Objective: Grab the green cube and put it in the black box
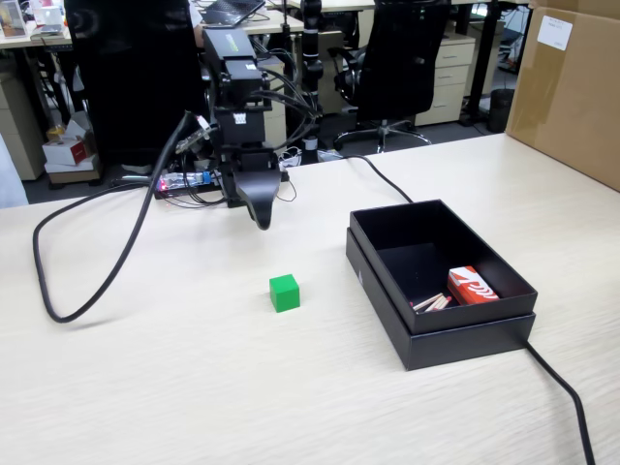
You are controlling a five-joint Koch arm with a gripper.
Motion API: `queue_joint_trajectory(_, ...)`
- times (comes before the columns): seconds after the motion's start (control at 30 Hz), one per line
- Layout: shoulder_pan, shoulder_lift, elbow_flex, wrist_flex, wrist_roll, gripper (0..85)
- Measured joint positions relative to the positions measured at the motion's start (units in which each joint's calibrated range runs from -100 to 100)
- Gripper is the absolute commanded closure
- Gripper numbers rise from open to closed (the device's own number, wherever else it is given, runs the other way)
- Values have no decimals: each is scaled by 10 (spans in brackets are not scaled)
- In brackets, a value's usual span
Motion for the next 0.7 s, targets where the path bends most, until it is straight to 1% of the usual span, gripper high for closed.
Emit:
queue_joint_trajectory(0.1, 0, 97, 68, -2, 0, 383)
queue_joint_trajectory(0.13, 0, 158, 116, -4, 0, 383)
queue_joint_trajectory(0.33, 2, 272, 206, -26, 0, 383)
queue_joint_trajectory(0.57, 4, 366, 250, -32, 0, 383)
queue_joint_trajectory(0.7, 5, 416, 272, -33, -6, 383)
